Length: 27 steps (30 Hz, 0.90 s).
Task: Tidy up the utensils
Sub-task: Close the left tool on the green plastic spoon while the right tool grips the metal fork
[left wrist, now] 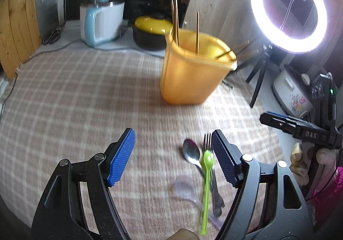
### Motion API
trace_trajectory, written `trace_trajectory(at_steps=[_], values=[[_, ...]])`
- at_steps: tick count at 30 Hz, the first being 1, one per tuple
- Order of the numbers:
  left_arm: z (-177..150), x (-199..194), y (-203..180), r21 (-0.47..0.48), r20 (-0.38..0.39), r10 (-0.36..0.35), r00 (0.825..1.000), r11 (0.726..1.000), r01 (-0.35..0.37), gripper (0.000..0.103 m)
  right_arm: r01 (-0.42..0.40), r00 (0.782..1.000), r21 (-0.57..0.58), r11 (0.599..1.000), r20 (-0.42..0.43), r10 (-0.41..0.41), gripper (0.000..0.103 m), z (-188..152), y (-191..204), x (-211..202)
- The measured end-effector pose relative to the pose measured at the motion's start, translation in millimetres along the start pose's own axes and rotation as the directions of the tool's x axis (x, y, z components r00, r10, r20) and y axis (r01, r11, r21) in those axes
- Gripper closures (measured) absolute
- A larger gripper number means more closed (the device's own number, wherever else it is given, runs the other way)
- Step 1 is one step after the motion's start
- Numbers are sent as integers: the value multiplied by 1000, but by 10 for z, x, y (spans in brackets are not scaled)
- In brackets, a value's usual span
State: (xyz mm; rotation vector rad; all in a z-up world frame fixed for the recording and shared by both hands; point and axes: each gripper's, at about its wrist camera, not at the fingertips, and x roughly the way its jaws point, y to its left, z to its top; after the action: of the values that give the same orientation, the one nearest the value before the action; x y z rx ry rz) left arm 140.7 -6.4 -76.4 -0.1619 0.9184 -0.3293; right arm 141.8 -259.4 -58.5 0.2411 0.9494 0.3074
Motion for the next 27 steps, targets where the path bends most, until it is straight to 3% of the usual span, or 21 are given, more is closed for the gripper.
trace_trajectory(at_steps=[3, 7, 9, 12, 15, 19, 27], values=[[-93, 50, -43, 6, -30, -17, 999, 1000, 17, 28, -43, 998, 3, 999, -51, 43, 22, -37, 12, 144], [-213, 139, -149, 28, -79, -42, 996, 999, 45, 39, -96, 989, 7, 995, -114, 96, 25, -67, 17, 347], [-289, 219, -223, 41, -113, -59, 992, 997, 64, 46, -123, 981, 12, 992, -152, 123, 37, -73, 19, 460], [-404, 342, -356, 73, -164, -81, 983, 993, 94, 52, -144, 969, 17, 989, -199, 144, 50, -83, 15, 610], [-498, 473, -470, 85, -212, -102, 972, 989, 123, 65, -151, 960, 22, 988, -234, 152, 61, -92, 18, 744], [-581, 619, -575, 111, -252, -101, 962, 985, 132, 74, -164, 951, 38, 986, -260, 168, 66, -96, 18, 872], [-671, 789, -674, 148, -294, -68, 953, 982, 116, 80, -167, 944, 37, 985, -284, 170, 74, -103, 29, 966]])
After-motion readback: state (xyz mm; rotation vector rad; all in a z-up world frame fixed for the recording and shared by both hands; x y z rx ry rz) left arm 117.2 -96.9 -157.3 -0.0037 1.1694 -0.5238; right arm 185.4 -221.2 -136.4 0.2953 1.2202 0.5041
